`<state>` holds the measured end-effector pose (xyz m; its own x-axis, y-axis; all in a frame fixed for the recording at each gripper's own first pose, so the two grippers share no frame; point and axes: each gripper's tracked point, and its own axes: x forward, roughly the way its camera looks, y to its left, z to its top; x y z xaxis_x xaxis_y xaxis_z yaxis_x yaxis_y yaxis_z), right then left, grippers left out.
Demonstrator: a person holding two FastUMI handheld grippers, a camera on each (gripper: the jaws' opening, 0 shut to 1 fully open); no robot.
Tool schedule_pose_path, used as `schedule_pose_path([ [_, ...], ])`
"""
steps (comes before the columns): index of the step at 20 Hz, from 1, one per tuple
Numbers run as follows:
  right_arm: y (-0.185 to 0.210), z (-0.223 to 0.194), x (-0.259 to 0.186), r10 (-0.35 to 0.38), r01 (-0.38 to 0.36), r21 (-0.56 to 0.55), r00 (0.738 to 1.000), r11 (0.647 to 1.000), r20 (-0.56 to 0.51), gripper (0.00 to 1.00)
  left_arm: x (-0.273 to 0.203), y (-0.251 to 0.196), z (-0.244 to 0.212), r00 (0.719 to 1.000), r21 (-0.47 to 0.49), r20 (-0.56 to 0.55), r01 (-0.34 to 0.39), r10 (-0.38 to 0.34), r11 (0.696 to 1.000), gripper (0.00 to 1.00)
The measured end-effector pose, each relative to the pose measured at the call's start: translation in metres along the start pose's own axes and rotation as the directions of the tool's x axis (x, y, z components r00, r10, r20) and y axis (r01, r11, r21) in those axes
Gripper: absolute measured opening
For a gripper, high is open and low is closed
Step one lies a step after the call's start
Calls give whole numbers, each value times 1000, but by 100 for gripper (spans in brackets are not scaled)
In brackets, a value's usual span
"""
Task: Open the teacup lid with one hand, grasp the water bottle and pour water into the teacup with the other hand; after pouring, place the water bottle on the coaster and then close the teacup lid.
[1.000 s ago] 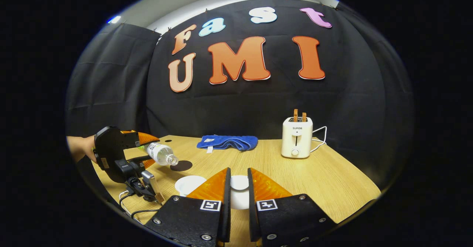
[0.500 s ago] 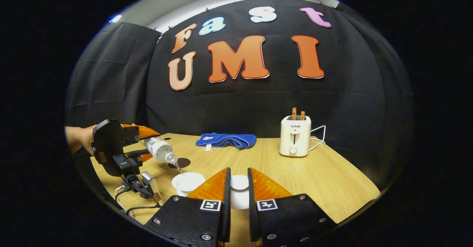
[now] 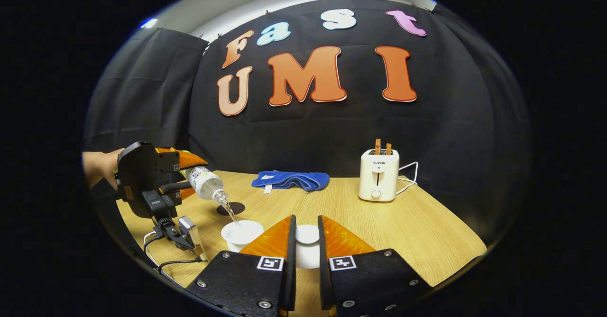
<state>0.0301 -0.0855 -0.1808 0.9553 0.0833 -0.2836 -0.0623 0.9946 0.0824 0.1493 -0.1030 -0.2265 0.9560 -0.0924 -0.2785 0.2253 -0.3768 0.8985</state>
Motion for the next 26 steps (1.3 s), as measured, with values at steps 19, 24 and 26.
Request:
schedule_pose_path([
  [19,2,-2,1,19,-19,-9,1000,1000,-9,21,-11,68,-31,995,204,-14,-98,103,974,64],
  [24,1,-3,1,21,-21,-6,1000,1000,-10,21,-12,75,-23,992,238,6,-121,123,964,64],
  [26,4,-6,1,30,-30,-14,999,999,-14,20,-11,71,-16,992,262,14,-122,123,957,63],
])
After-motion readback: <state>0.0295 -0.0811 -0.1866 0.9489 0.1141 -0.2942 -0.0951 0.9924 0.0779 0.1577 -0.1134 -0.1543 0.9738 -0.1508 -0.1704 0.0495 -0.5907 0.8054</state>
